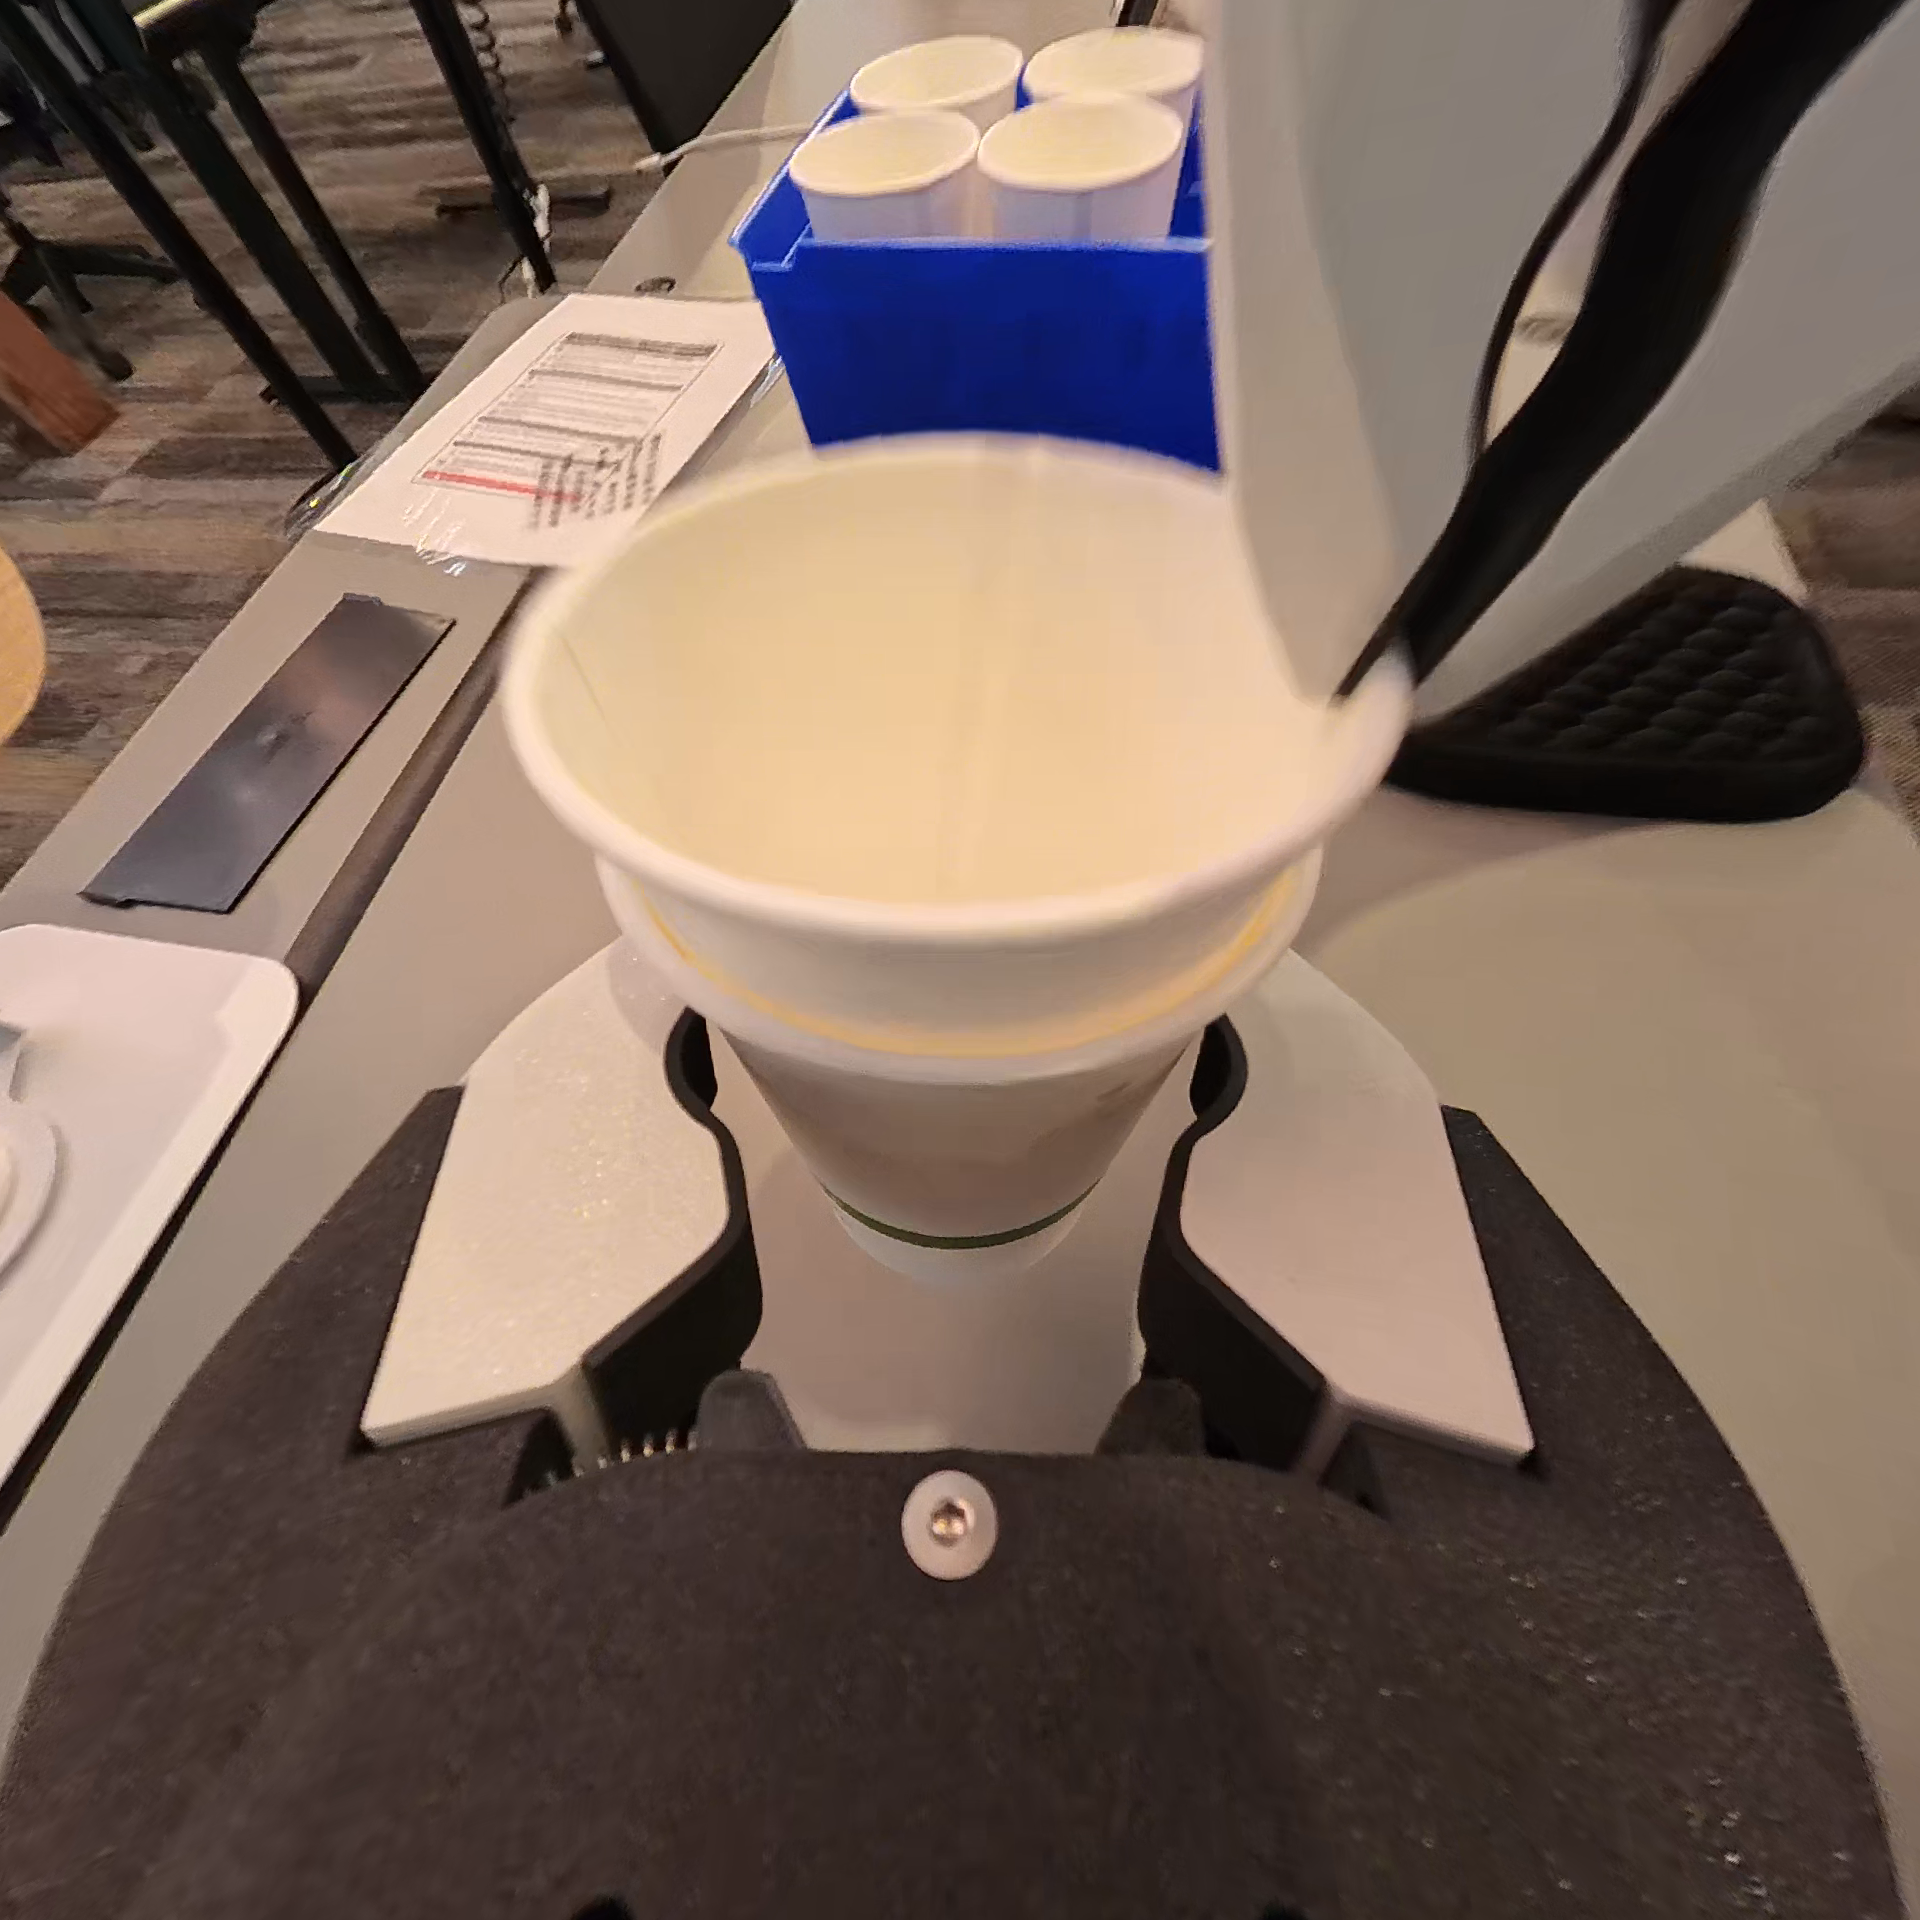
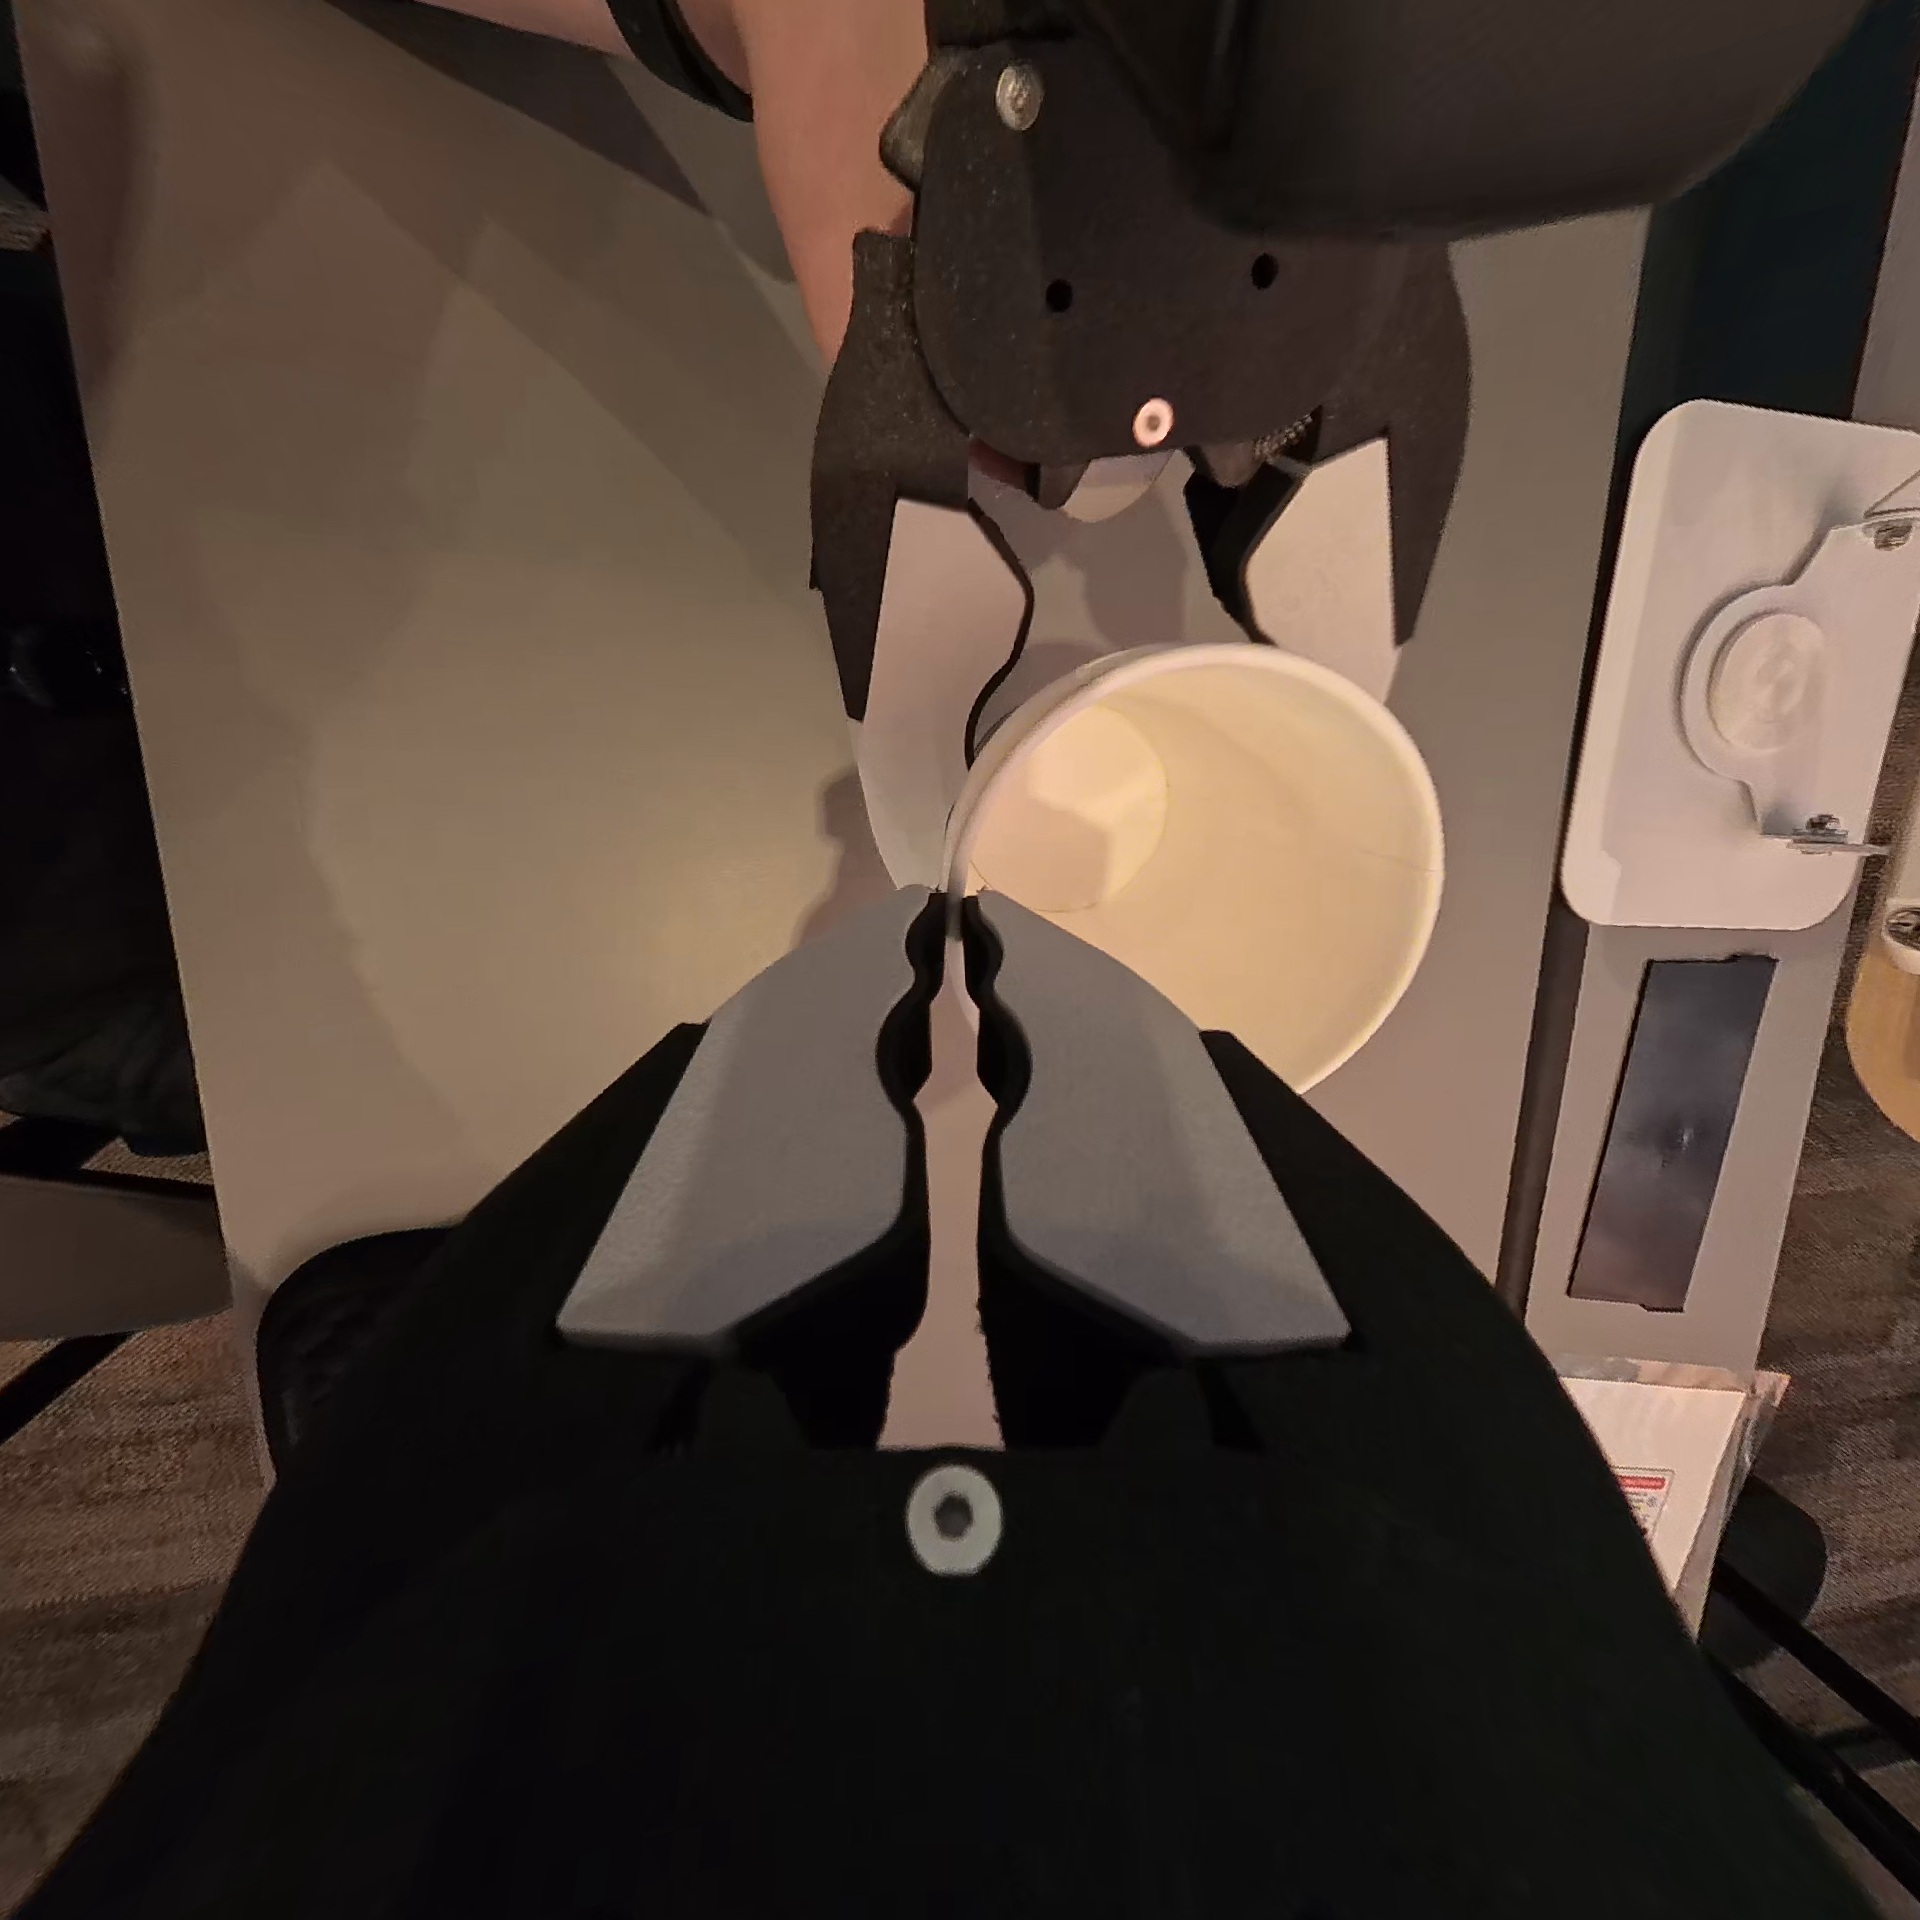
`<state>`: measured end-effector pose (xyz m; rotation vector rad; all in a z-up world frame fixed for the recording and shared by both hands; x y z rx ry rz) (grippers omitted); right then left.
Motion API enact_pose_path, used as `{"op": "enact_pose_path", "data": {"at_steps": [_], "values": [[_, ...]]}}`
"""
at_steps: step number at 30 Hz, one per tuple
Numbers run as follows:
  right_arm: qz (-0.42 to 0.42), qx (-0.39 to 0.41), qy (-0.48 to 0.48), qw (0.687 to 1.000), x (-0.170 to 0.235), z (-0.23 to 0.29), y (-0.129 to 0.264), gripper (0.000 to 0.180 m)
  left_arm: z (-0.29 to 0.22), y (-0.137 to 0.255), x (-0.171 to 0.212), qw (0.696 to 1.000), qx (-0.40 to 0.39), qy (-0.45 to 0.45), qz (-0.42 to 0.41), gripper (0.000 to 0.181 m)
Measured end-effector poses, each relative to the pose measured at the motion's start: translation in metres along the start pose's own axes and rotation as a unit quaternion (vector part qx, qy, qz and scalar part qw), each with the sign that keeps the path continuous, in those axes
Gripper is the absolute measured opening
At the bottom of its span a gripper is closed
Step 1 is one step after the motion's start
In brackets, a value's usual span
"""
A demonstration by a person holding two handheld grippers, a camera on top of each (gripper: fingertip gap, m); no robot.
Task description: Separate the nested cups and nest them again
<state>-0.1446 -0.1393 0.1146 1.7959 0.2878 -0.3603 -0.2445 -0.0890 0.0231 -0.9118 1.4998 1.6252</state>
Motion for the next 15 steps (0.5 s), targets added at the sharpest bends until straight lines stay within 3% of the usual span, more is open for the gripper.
{"op": "enact_pose_path", "data": {"at_steps": [15], "values": [[-0.05,0.059,-0.046,0.996,0.007,-0.013,0.089,0.002,-0.002,-0.007,0.005,1.0,0.005,-0.004,0.019,0.091]]}}
Point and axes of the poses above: each gripper's, where its closed fingertips meet, y back along the fingers, x out of its underside, z = x × y across the jaws, the point moved 9 cm from there along y, back along the fingers, and after that the axes turned 4 degrees about x, right-handed, at the moved point
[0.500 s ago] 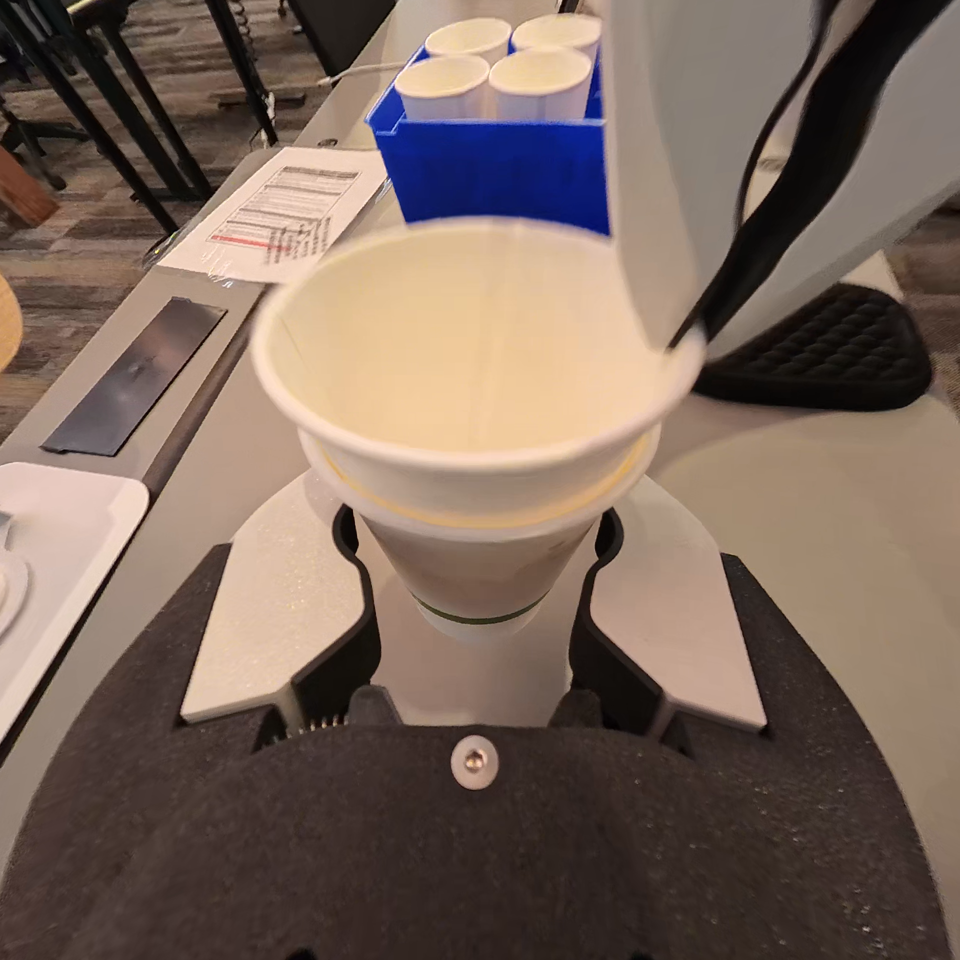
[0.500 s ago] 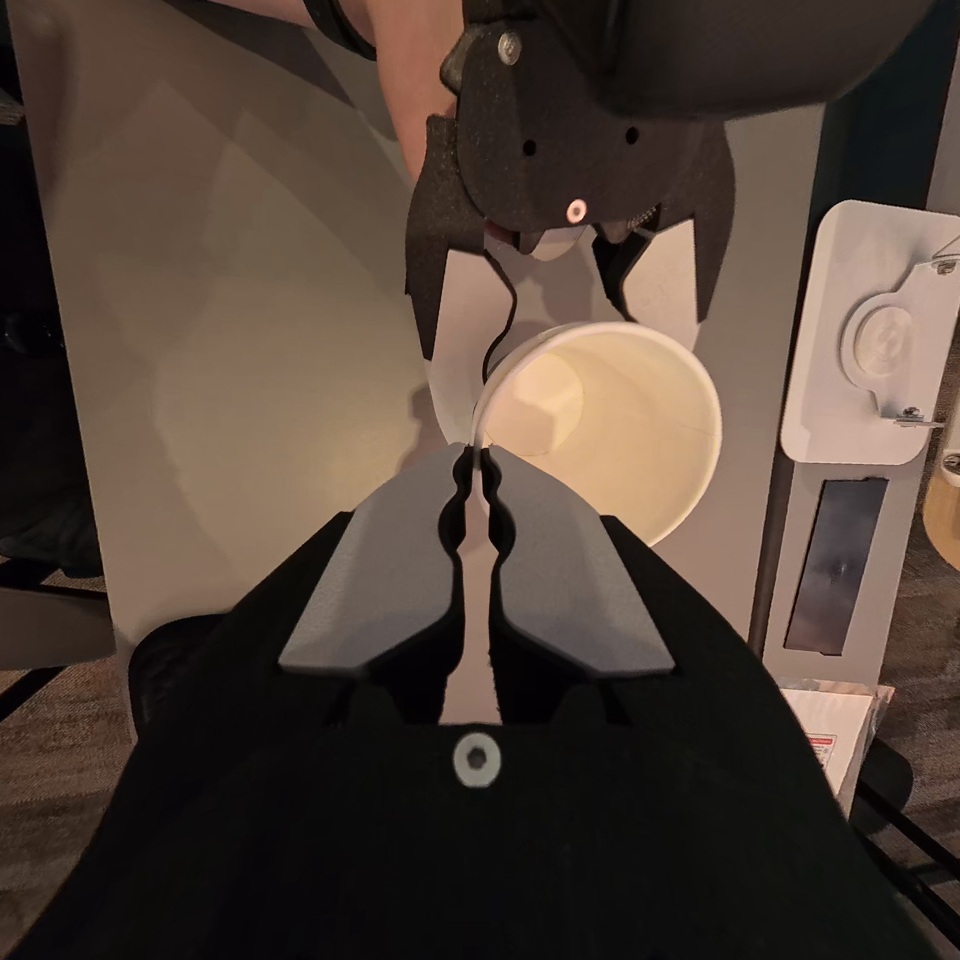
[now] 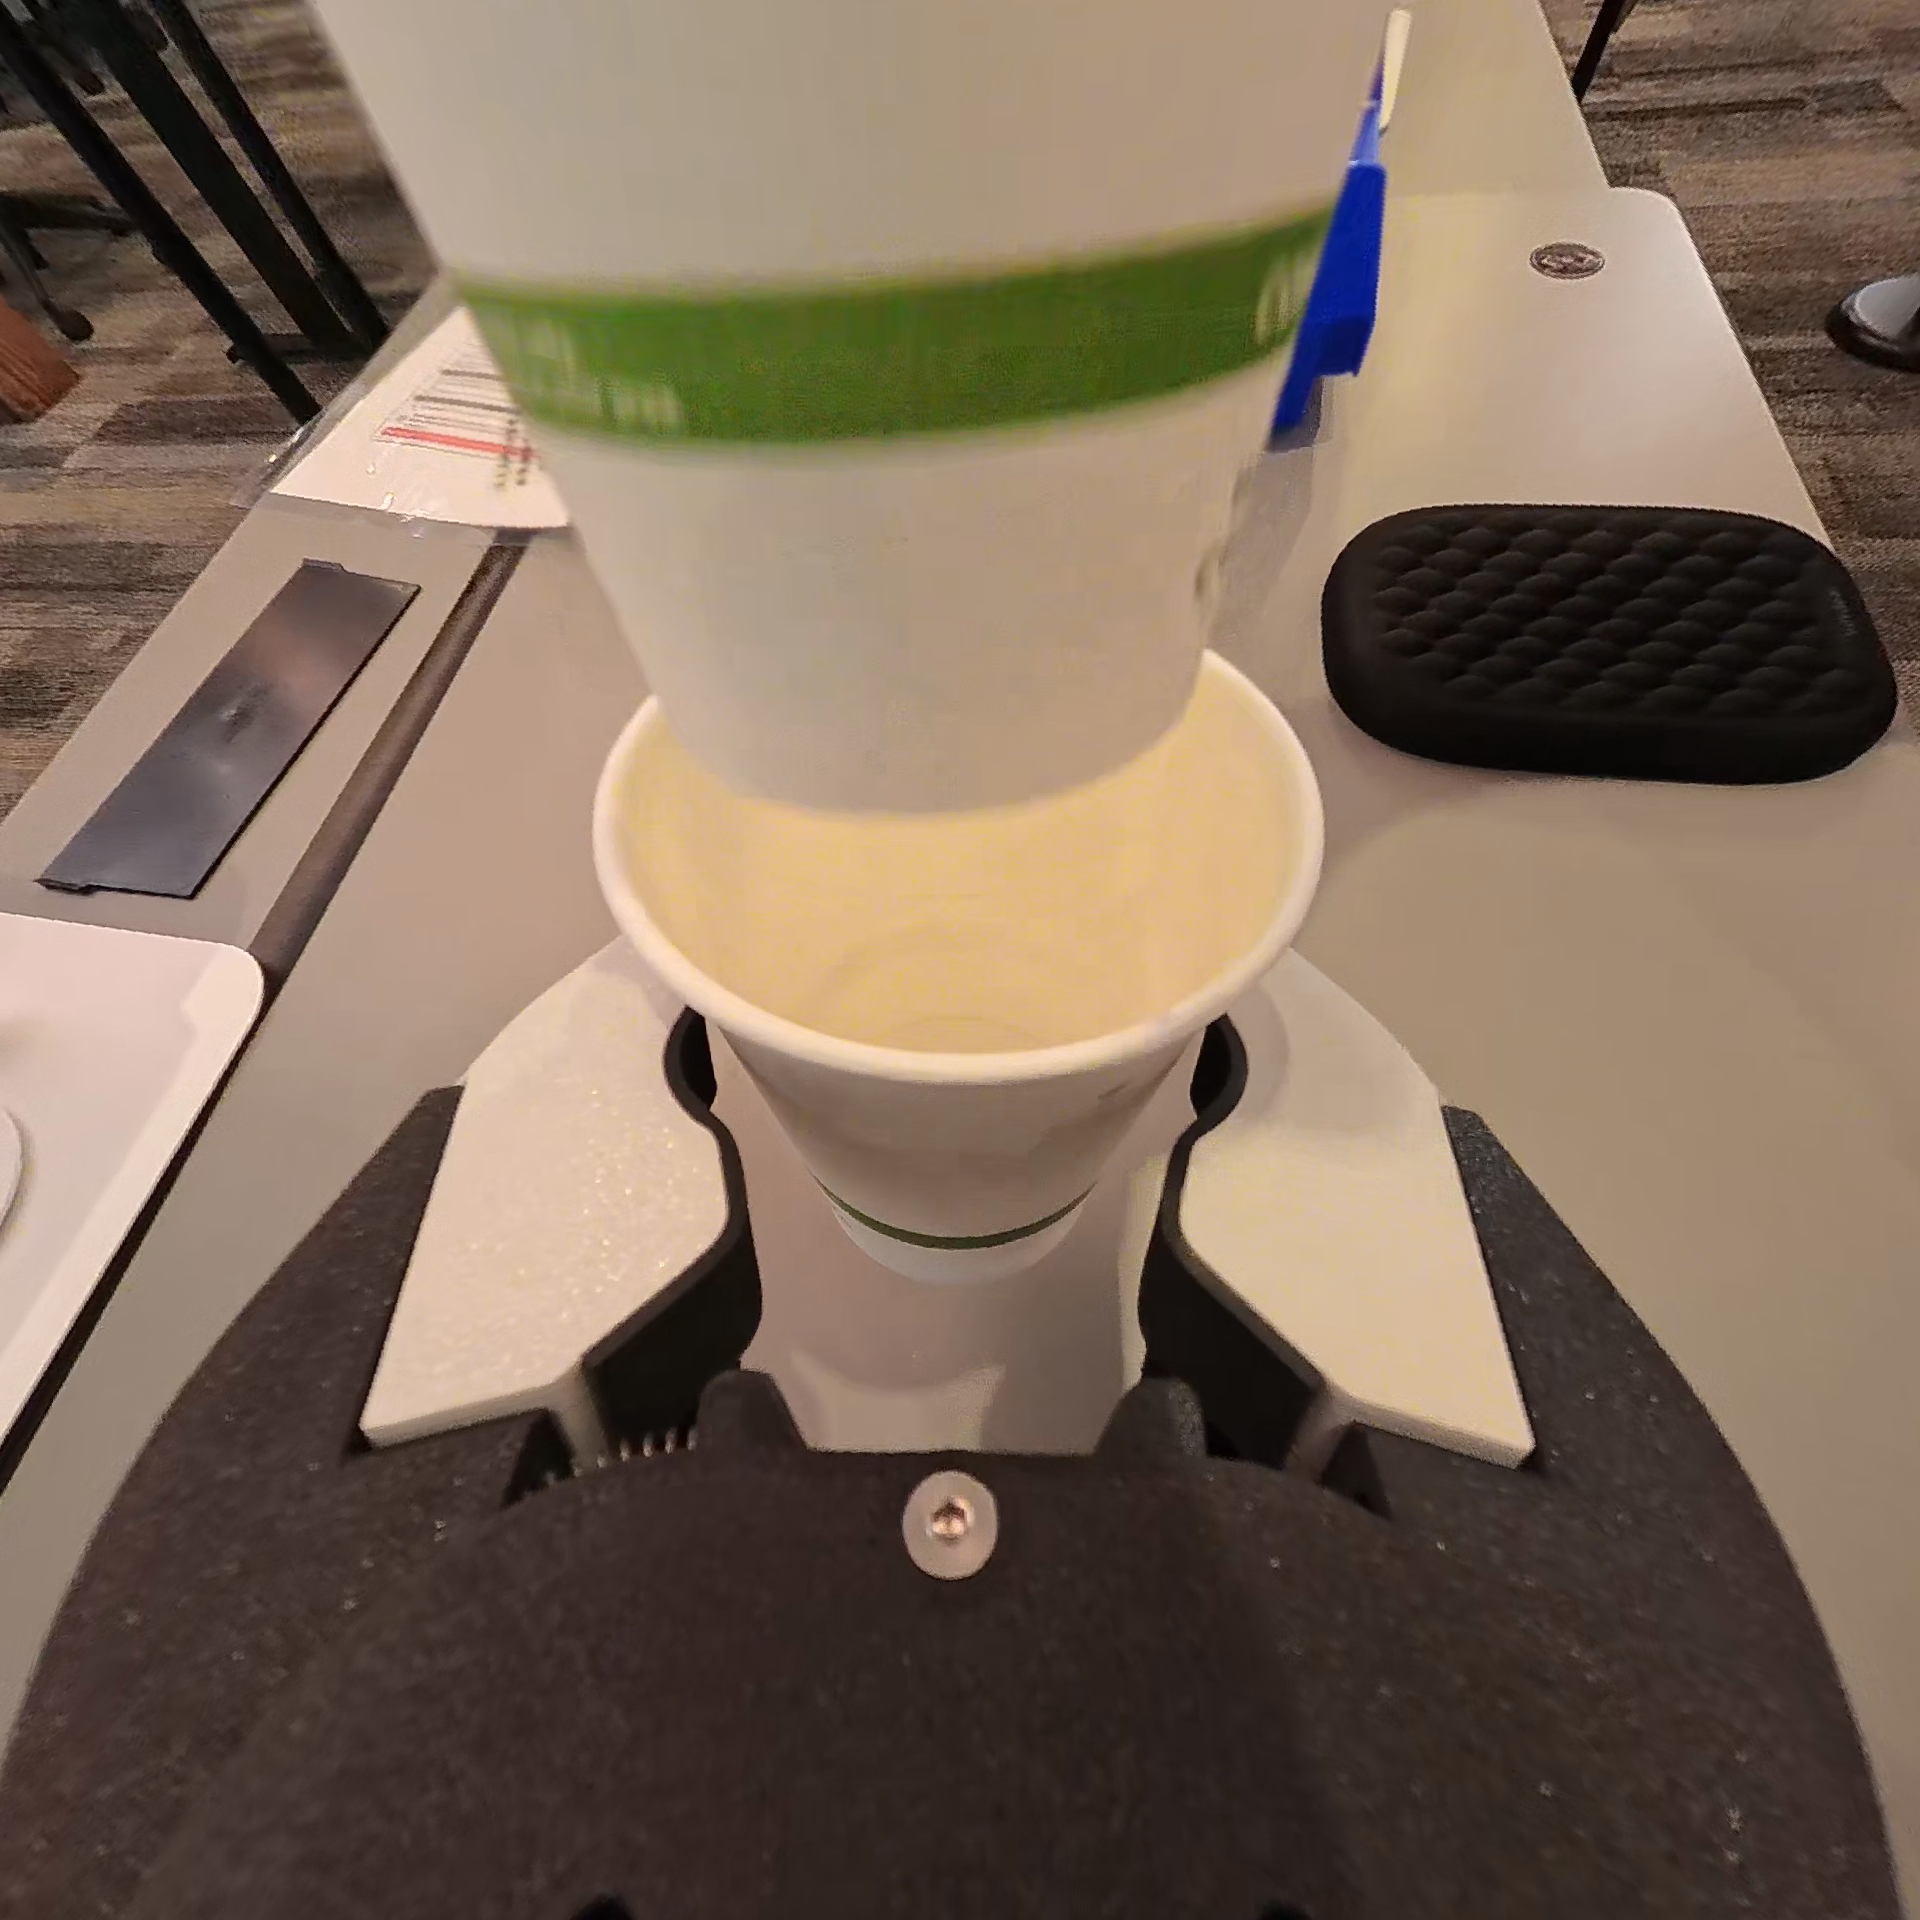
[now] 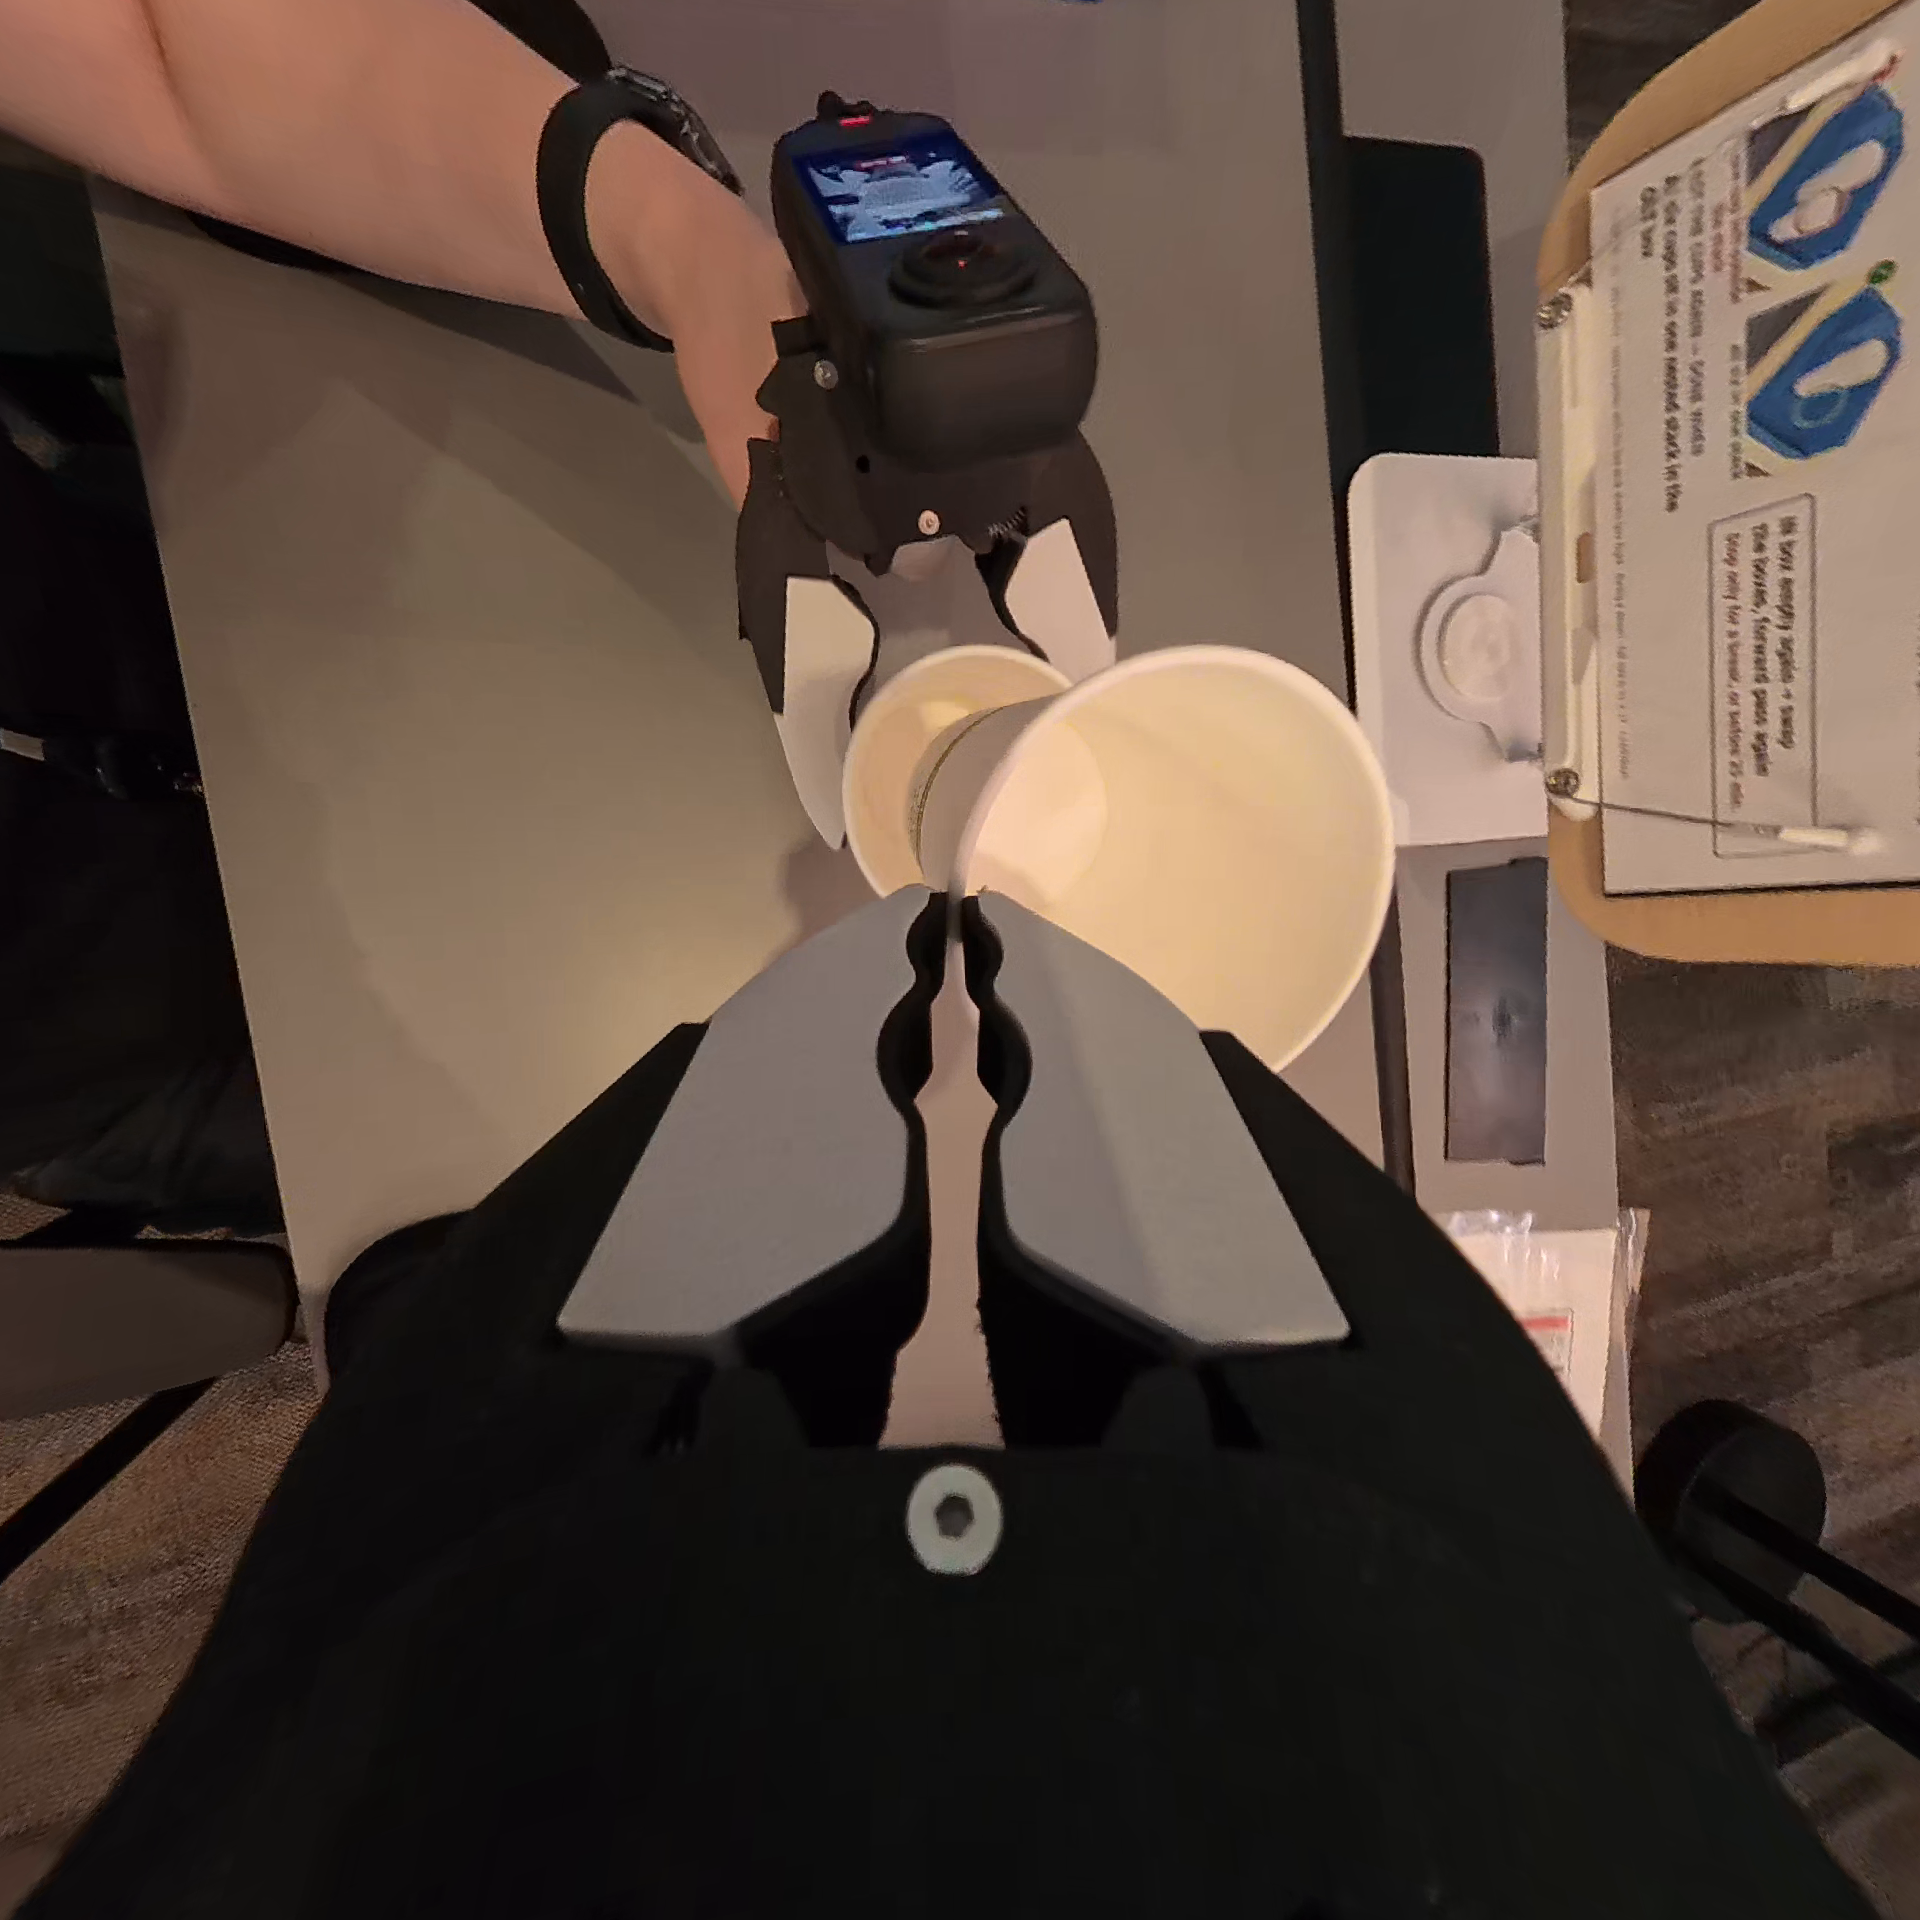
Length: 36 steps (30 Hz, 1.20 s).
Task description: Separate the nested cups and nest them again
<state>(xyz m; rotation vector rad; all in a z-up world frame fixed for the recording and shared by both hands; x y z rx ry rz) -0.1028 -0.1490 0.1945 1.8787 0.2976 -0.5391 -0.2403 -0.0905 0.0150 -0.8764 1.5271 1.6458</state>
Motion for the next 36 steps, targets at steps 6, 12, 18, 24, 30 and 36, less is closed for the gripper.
{"op": "enact_pose_path", "data": {"at_steps": [6,12,18,24,30,36], "values": [[0.015,0.038,-0.038,0.998,0.026,-0.004,0.041,0.002,0.003,0.002,0.001,1.0,-0.003,0.006,-0.003,0.091],[0.075,0.106,-0.133,0.982,0.102,-0.007,0.096,0.003,0.005,0.004,0.0,1.0,-0.005,0.006,-0.006,0.091],[0.158,0.174,-0.28,0.931,0.217,0.002,0.145,0.002,0.006,0.004,0.002,1.0,-0.005,0.01,-0.005,0.091],[0.204,0.206,-0.379,0.879,0.31,0.028,0.157,0.002,0.007,0.005,0.001,1.0,-0.006,0.012,-0.007,0.091],[0.221,0.211,-0.416,0.856,0.358,0.044,0.142,0.002,0.007,0.004,0.002,1.0,-0.006,0.013,-0.005,0.091],[0.22,0.209,-0.428,0.851,0.378,0.047,0.127,0.002,0.008,0.004,0.003,1.0,-0.007,0.014,-0.006,0.091]]}}
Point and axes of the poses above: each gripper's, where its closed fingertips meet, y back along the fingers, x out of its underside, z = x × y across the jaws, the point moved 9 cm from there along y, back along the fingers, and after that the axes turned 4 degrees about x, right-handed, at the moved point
